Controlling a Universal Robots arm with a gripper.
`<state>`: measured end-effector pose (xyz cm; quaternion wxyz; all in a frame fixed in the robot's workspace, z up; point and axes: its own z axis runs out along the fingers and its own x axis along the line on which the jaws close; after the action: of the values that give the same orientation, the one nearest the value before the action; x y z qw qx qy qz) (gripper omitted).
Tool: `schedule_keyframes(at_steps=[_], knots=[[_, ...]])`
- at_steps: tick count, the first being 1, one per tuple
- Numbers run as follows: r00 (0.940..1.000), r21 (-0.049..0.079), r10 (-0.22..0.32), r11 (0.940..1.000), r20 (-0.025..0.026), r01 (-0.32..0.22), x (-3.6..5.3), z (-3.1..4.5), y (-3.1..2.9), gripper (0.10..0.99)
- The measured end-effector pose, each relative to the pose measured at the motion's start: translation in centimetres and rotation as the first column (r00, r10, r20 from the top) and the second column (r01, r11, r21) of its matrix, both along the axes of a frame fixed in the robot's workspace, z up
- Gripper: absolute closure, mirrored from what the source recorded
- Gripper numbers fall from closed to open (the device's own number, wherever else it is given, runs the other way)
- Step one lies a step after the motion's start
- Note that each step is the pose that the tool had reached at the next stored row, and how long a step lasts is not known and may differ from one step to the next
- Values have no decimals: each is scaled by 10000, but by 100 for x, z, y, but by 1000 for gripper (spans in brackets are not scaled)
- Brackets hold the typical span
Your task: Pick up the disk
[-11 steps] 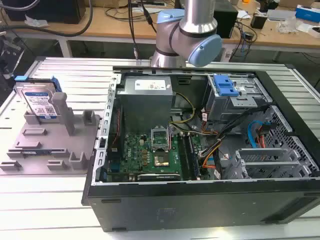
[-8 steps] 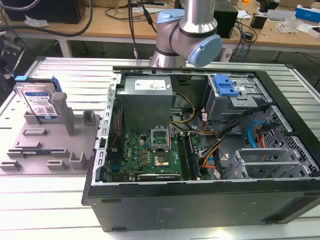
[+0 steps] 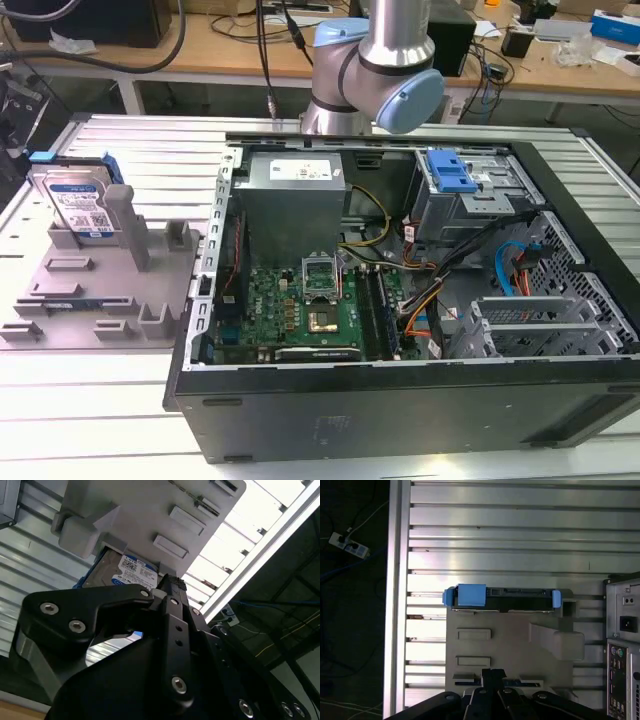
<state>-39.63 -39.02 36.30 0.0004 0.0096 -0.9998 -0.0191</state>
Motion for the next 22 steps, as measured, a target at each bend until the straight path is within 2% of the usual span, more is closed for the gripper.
schedule_keyframes(at_steps=[8,11,13,15,17,21,22], knots=[[10000,-1,32,10000,0,-32,0,0,0,980],[9969,0,789,9969,1,-789,0,-1,0,980],[9879,0,1553,9879,0,-1553,0,-1,0,980],[9813,0,1923,9813,1,-1923,0,-1,0,980],[9719,-1,2354,9719,-1,-2354,0,-1,0,980],[9474,0,3202,9474,0,-3202,0,-2,0,980],[9356,0,3530,9356,0,-3530,0,-2,0,980]])
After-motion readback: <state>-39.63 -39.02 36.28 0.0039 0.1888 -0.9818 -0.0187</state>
